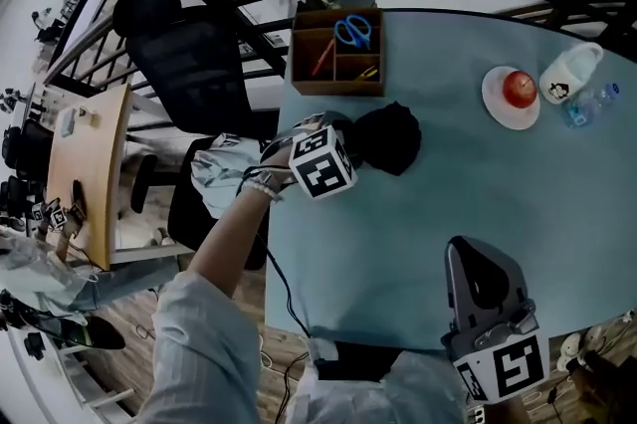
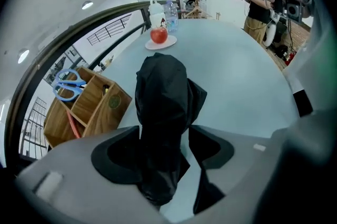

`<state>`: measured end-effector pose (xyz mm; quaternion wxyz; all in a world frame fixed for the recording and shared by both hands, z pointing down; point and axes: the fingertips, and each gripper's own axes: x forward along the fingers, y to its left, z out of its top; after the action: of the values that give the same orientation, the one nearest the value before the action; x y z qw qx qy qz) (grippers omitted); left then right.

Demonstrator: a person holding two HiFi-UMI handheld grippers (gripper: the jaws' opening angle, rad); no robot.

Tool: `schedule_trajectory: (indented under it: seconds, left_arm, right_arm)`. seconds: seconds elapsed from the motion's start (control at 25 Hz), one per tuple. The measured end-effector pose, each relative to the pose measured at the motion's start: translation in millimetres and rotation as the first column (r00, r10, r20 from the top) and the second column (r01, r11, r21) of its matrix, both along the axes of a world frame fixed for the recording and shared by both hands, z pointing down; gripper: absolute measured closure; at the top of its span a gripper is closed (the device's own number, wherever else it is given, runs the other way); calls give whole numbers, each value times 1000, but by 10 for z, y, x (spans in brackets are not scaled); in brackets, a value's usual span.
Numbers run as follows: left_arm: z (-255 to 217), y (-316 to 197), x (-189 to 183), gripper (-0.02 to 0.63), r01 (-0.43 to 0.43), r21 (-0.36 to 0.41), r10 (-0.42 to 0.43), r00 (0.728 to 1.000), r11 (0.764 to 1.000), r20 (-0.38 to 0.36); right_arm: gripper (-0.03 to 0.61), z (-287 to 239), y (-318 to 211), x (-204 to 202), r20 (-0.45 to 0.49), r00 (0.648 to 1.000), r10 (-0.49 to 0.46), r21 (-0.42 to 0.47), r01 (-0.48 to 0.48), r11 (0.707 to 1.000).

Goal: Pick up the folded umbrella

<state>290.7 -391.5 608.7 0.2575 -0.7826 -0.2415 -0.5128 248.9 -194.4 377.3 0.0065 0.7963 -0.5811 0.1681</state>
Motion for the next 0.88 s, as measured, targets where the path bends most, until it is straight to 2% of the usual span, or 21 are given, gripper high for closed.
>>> schedule_trajectory:
  seconds: [0.28,0.56,0.76,0.88]
  left_arm:
    - [284,-107,78,341,-67,53,62,995,996,83]
    - [352,-113,125,336,-86,5,85,985,996,151]
    - [416,-88,122,333,-92,-66,106,959,994,263]
    - [444,-89,131,333,-94,-85,116,947,992,299]
  right_arm:
    - [580,75,-19,11,16,999,28,-20,-28,999]
    - [580,145,-78,62,28,999,45,-42,-43,998]
    - [580,171,-155,66,33,998,50,-44,-48,998]
    - [580,183,-173,69,34,998,59,-46,-58,997]
